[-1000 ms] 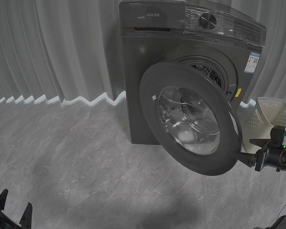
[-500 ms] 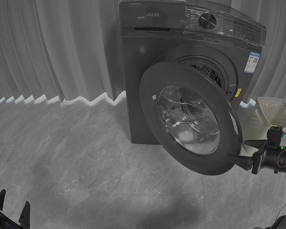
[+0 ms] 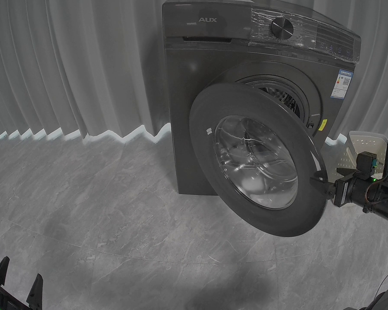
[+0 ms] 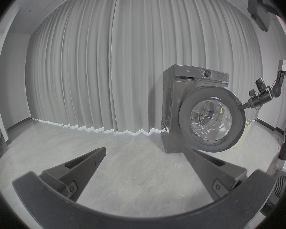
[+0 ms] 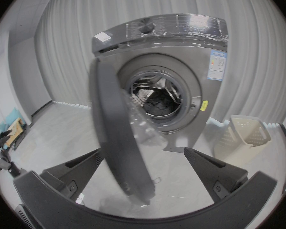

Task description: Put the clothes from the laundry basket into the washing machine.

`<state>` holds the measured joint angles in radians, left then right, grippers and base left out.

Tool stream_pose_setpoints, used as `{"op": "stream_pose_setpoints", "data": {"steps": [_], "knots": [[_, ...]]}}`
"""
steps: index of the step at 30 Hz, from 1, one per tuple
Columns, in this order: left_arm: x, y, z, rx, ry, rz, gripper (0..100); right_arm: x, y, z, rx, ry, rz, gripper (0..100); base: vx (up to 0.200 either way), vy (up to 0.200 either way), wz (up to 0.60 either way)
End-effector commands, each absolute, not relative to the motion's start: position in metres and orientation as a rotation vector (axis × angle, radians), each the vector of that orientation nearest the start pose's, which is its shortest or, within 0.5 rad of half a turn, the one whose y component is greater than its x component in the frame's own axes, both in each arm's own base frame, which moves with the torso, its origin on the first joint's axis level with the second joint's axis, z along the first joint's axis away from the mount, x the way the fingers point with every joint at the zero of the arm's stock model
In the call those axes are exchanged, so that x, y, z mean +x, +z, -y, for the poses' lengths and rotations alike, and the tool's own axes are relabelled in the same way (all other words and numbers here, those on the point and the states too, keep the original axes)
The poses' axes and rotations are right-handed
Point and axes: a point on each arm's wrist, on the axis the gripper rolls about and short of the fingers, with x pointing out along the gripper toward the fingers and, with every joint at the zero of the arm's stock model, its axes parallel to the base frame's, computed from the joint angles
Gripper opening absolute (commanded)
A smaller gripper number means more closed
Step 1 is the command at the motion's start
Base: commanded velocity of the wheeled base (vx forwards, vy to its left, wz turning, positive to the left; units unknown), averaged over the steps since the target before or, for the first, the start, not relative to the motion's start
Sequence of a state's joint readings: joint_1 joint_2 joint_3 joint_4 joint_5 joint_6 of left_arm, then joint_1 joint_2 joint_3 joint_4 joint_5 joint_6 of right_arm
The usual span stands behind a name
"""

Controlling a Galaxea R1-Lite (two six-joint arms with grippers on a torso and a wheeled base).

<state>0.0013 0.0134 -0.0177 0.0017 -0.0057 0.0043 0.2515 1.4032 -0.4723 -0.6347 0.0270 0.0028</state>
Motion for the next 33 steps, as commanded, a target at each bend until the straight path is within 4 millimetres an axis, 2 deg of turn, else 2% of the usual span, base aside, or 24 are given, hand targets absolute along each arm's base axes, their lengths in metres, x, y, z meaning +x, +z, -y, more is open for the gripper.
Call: {"op": "stream_pose_setpoints", "data": {"steps": [1,8,10,12,16,19,26,28,33], "knots": [[-0.023,0.076,0.0,0.005,-0.005,0.0,100,0.22,0.161,-0.046,-0.036,0.201,-0.333,100,0.0,0.0,0.0],[-0.023,0.076,0.0,0.005,-0.005,0.0,100,0.216,0.175,-0.012,-0.042,0.056,-0.266,100,0.0,0.0,0.0],[-0.023,0.076,0.0,0.008,-0.002,0.0,100,0.21,0.18,-0.006,-0.047,0.033,-0.242,100,0.0,0.0,0.0],[-0.023,0.076,0.0,0.008,0.0,0.0,100,0.193,0.189,-0.003,-0.051,0.023,-0.194,100,0.0,0.0,0.0],[-0.023,0.076,0.0,0.009,0.005,0.0,100,0.166,0.185,-0.004,-0.093,0.046,-0.196,100,0.0,-0.15,0.0],[-0.023,0.076,0.0,0.011,0.005,0.002,100,0.158,0.171,-0.008,-0.127,0.122,-0.257,100,0.0,-0.2,0.0],[-0.023,0.076,0.0,0.006,0.006,0.002,100,0.159,0.156,-0.024,-0.104,0.334,-0.32,100,0.0,-0.2,0.0],[-0.023,0.076,0.0,0.006,0.006,0.002,100,0.166,0.146,-0.032,-0.059,0.417,-0.377,100,0.0,-0.2,0.0],[-0.023,0.076,0.0,0.006,0.006,0.002,100,0.166,0.139,-0.048,0.016,0.521,-0.438,100,0.0,-0.2,0.0]]}}
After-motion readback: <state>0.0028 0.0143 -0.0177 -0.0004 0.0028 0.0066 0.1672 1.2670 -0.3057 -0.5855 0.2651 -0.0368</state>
